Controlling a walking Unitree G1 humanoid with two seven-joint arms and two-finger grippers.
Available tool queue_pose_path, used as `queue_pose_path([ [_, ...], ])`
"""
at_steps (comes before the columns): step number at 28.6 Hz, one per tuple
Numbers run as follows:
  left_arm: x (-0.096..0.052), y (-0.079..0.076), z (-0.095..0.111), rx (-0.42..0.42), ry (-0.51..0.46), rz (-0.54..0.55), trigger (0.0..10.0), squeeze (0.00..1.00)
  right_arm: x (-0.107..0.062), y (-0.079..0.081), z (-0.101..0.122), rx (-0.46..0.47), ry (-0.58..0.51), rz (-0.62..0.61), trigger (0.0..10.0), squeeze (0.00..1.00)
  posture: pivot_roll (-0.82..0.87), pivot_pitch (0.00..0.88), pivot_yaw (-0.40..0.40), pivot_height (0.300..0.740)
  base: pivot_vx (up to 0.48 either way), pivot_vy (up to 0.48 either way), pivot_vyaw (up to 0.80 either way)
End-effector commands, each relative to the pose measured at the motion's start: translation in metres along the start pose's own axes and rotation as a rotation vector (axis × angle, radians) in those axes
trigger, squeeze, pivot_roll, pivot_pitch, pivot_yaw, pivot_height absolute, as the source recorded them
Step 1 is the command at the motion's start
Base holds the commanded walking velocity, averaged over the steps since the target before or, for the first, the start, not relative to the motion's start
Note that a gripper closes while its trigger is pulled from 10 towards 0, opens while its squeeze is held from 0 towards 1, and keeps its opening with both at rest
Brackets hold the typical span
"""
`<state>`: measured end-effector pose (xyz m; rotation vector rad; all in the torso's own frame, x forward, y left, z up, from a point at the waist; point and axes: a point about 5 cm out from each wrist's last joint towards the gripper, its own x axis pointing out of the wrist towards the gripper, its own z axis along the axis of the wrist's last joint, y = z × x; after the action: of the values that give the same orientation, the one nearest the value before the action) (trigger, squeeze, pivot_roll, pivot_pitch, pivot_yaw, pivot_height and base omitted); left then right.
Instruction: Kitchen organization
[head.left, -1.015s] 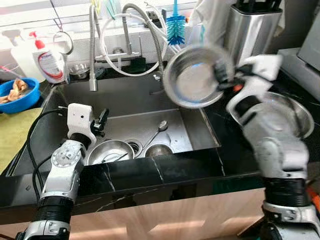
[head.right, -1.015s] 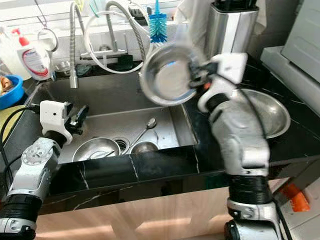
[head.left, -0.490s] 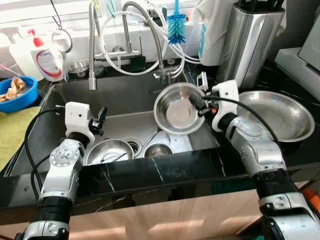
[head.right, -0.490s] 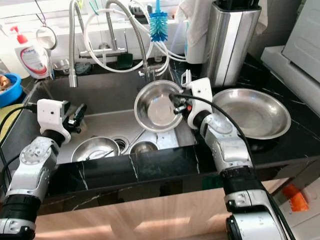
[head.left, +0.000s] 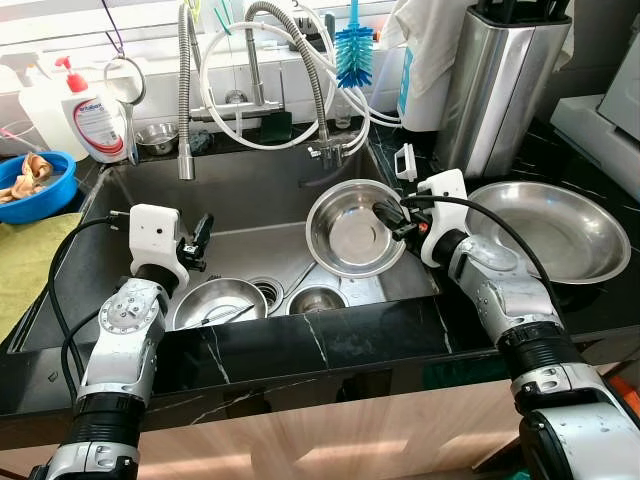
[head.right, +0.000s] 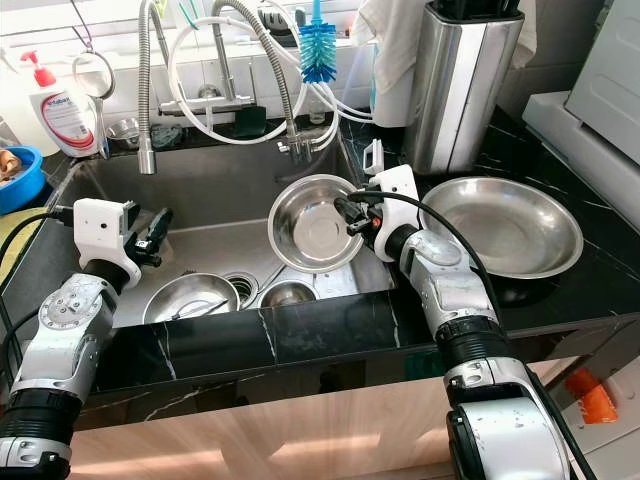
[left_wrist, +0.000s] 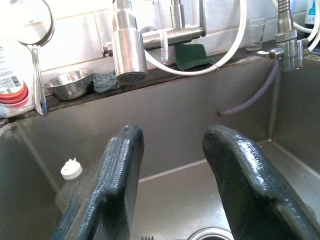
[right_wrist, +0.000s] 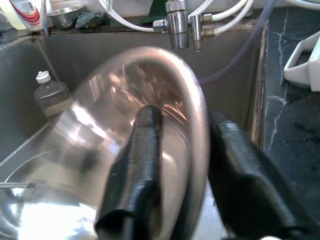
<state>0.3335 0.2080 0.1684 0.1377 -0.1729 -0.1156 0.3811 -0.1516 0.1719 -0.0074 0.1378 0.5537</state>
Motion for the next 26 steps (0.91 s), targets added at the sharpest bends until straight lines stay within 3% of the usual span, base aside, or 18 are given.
queue_pose_path([
  [1, -0.001, 0.003, 0.001, 0.002, -0.002, 0.009, 10.0, 0.0, 0.004, 0.001, 0.011, -0.016, -0.032, 0.009, 10.0, 1.0, -0.05, 0.0, 0.046, 0.74, 0.0, 0.0, 0.0],
  [7, -0.001, 0.003, 0.001, 0.003, 0.001, 0.011, 10.0, 0.0, 0.005, 0.002, 0.013, -0.034, -0.038, 0.021, 10.0, 1.0, -0.05, 0.0, 0.044, 0.74, 0.0, 0.0, 0.0],
  [8, -0.001, 0.003, 0.001, 0.003, 0.001, 0.011, 10.0, 0.0, 0.005, 0.003, 0.015, -0.037, -0.048, 0.021, 10.0, 0.42, -0.05, 0.0, 0.044, 0.74, 0.0, 0.0, 0.0],
  [9, -0.001, 0.003, 0.001, 0.003, 0.001, 0.011, 10.0, 0.0, 0.005, 0.003, 0.015, -0.039, -0.051, 0.02, 10.0, 0.42, -0.05, 0.0, 0.044, 0.74, 0.0, 0.0, 0.0],
  [10, -0.001, 0.003, 0.001, 0.003, 0.001, 0.011, 10.0, 0.0, 0.005, 0.003, 0.019, -0.052, -0.071, 0.01, 10.0, 0.0, -0.05, 0.0, 0.044, 0.74, 0.0, 0.0, 0.0],
  [16, 0.0, 0.003, 0.001, 0.002, 0.001, 0.012, 10.0, 0.0, 0.001, 0.008, 0.045, -0.08, -0.188, -0.038, 10.0, 0.0, -0.05, 0.0, 0.049, 0.74, 0.0, 0.0, 0.0],
  [20, 0.0, 0.002, 0.001, 0.001, 0.001, 0.015, 10.0, 0.0, -0.012, 0.006, 0.064, -0.121, -0.279, -0.13, 10.0, 0.0, -0.05, 0.0, 0.048, 0.74, 0.0, 0.0, 0.0],
  [22, 0.0, 0.002, 0.0, 0.0, 0.001, 0.013, 10.0, 0.0, -0.034, -0.005, 0.078, -0.13, -0.351, -0.287, 10.0, 0.0, -0.06, 0.0, 0.05, 0.74, 0.0, 0.0, 0.0],
  [26, 0.0, 0.001, 0.0, -0.001, 0.003, -0.003, 10.0, 0.0, -0.059, -0.016, 0.085, -0.151, -0.381, -0.44, 10.0, 0.0, -0.06, 0.0, 0.052, 0.74, 0.0, 0.0, 0.0],
])
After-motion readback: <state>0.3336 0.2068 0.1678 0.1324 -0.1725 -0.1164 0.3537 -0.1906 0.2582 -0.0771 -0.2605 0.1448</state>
